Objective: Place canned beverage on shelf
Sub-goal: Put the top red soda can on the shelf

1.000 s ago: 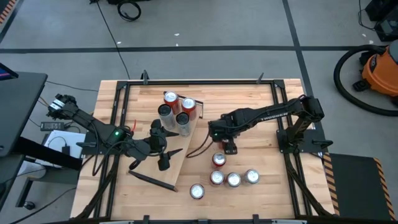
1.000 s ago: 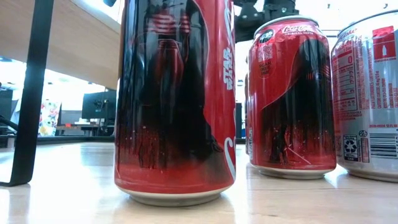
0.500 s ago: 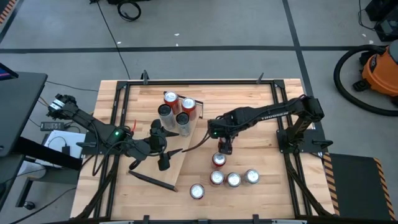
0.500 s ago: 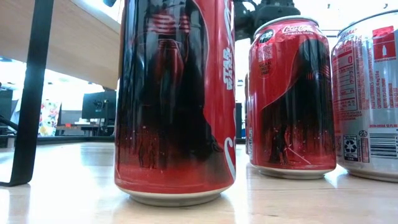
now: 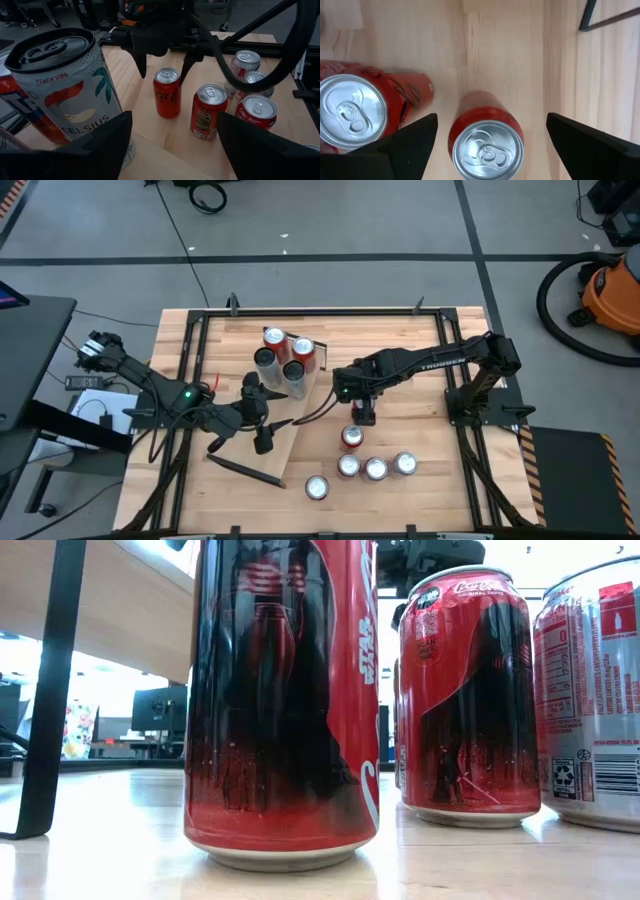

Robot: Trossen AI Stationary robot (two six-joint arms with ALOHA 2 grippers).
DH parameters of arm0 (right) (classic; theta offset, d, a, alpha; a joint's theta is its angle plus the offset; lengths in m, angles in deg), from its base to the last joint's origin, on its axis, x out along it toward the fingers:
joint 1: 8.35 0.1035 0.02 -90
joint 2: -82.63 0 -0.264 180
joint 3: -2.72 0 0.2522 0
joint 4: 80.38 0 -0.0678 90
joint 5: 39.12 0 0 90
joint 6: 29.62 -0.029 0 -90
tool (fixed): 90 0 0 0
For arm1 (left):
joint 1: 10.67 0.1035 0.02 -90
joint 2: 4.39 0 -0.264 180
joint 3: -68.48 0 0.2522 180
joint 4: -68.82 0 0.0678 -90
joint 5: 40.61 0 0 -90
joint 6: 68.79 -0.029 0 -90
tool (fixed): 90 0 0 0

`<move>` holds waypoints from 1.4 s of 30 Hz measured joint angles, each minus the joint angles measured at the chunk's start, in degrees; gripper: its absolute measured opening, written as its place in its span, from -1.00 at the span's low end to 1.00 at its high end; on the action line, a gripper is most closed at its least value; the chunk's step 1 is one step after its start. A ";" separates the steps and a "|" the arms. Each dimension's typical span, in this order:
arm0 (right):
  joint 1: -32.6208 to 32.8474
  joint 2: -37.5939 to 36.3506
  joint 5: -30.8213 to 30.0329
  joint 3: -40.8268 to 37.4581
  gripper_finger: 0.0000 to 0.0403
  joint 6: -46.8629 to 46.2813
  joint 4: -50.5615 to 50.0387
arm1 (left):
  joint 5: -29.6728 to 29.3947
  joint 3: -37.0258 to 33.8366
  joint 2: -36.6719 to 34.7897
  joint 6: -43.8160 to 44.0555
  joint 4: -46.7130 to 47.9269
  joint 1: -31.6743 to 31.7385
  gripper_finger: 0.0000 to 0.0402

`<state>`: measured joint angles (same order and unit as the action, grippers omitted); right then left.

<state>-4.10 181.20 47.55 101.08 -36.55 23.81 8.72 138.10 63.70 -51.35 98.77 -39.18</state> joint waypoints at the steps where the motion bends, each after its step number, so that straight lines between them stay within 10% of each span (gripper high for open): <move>1: 0.00 0.00 0.13 0.00 0.92 1.53 0.00 | 0.00 0.00 0.00 -0.02 0.00 0.00 0.50; 22: 2.12 -0.09 -4.35 -7.86 0.84 28.56 -1.65 | -0.02 -0.02 0.00 -0.26 0.22 0.00 0.50; 32: 2.40 -0.11 -1.30 -8.83 0.55 12.34 3.25 | -0.02 0.00 0.00 -0.22 0.18 0.00 0.50; 37: 2.32 -0.13 -0.51 -8.83 0.65 -12.00 3.40 | 0.00 0.00 0.00 -0.22 0.15 0.00 0.50; 42: 2.56 0.00 0.85 -8.98 0.82 -15.70 3.63 | -0.02 0.00 0.00 0.08 0.13 0.00 0.50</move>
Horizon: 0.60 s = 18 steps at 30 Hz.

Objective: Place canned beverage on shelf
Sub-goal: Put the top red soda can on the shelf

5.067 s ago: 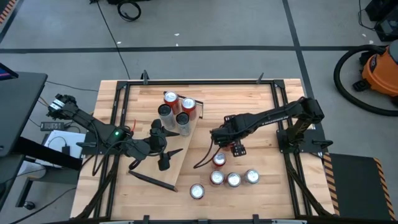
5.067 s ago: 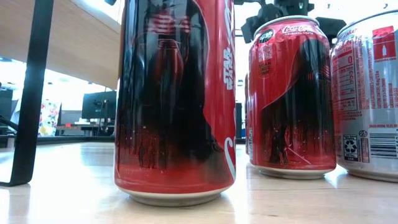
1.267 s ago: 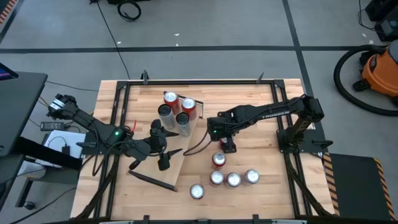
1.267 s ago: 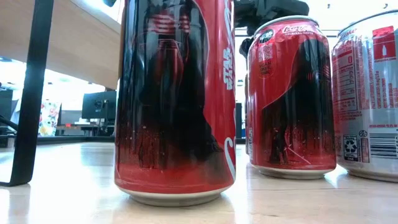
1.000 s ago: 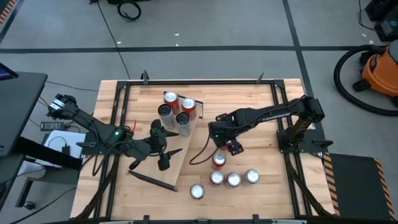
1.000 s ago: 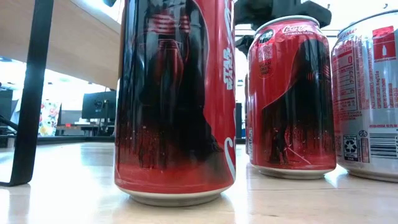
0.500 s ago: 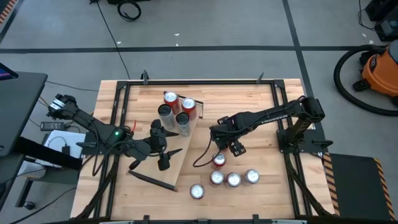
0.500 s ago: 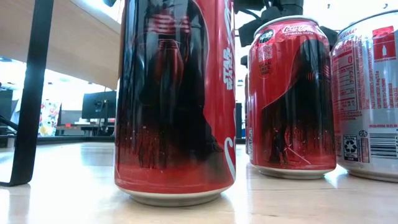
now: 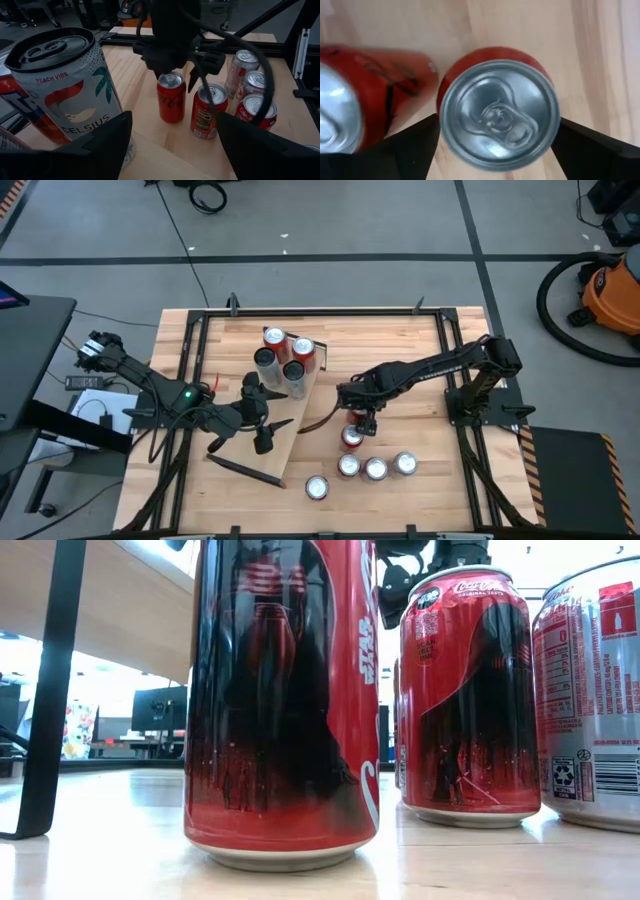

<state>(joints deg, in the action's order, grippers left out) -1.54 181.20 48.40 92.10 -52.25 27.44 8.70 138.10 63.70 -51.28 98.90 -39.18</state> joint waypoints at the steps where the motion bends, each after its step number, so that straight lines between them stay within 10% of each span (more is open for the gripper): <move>1: 0.00 0.00 -0.02 0.02 0.85 1.18 0.25 | 0.02 0.00 0.00 0.03 -0.04 0.00 0.50; 18: -0.73 -0.04 -0.77 3.45 0.94 36.84 0.47 | 0.02 0.00 0.00 -0.01 0.00 0.00 0.50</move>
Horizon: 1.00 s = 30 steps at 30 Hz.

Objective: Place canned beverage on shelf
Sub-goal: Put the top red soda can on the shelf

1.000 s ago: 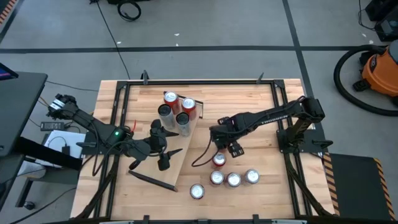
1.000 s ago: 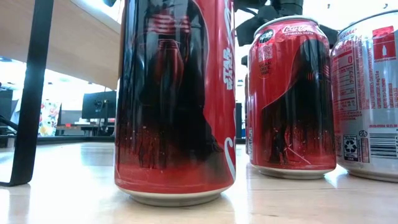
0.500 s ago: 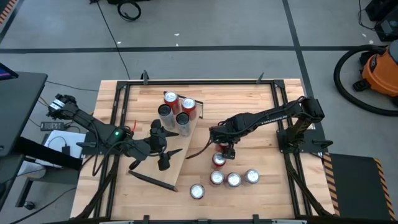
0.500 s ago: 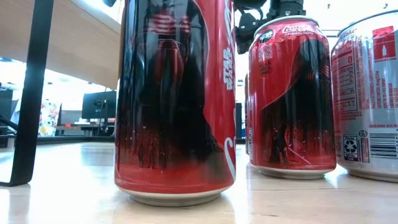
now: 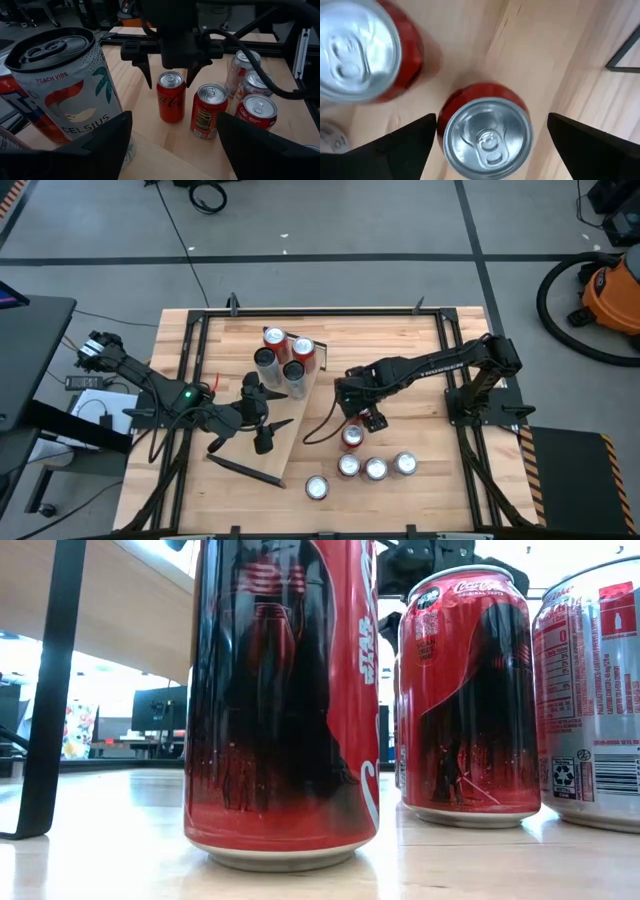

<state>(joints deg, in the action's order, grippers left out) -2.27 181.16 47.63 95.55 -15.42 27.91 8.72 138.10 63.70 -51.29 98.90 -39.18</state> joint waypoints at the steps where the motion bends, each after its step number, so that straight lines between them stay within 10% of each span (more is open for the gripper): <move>1: 0.01 0.00 -0.15 -0.43 0.92 0.21 0.18 | 0.00 0.00 0.00 -0.02 0.04 0.00 0.50; 12: 0.03 -0.09 -0.15 -3.97 0.56 -10.45 2.57 | 0.00 0.00 0.00 -0.04 0.15 0.00 0.50; 30: 1.41 0.09 -3.72 6.38 0.62 -17.56 -2.68 | 0.04 0.00 0.00 -0.35 0.60 0.00 0.50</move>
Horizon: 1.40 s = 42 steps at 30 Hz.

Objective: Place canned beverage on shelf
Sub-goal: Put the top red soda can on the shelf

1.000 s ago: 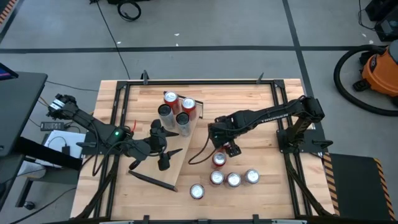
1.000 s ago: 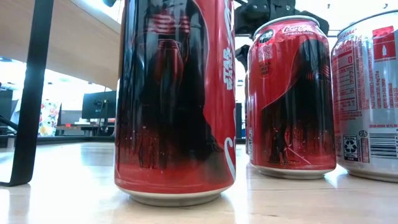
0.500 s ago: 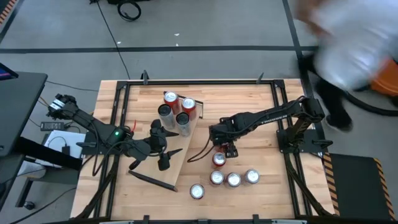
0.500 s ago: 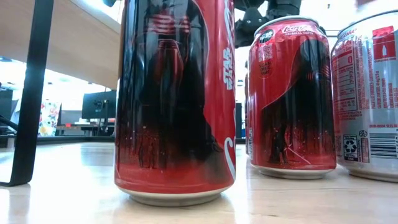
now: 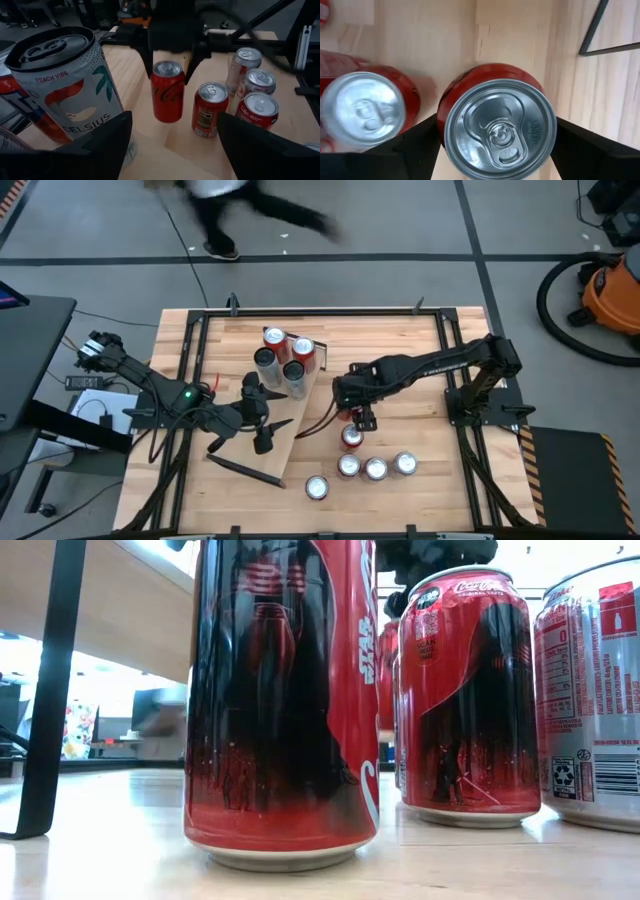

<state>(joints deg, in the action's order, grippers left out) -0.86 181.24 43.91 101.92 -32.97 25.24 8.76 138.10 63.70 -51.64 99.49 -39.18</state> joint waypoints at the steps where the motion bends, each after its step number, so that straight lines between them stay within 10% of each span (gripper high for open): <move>1: 0.00 0.00 -0.19 0.82 0.62 -0.13 -0.71 | 0.21 0.00 0.00 0.02 0.49 0.00 0.50; 20: 7.13 -0.09 -1.99 15.92 0.62 -1.61 -2.51 | 9.69 -0.07 2.75 0.39 2.70 -2.38 0.50; 27: 9.39 -0.09 -2.01 17.99 0.62 -3.56 -4.43 | 2.72 -0.04 7.39 -8.37 -9.68 1.34 0.50; 42: 12.42 -0.11 -0.18 18.37 0.62 -2.94 -4.54 | 10.88 -0.02 15.17 -5.53 -24.39 2.67 0.57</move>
<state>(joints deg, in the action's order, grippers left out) 11.56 181.13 43.72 120.29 -35.92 20.70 19.64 138.08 78.88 -57.17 75.10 -36.50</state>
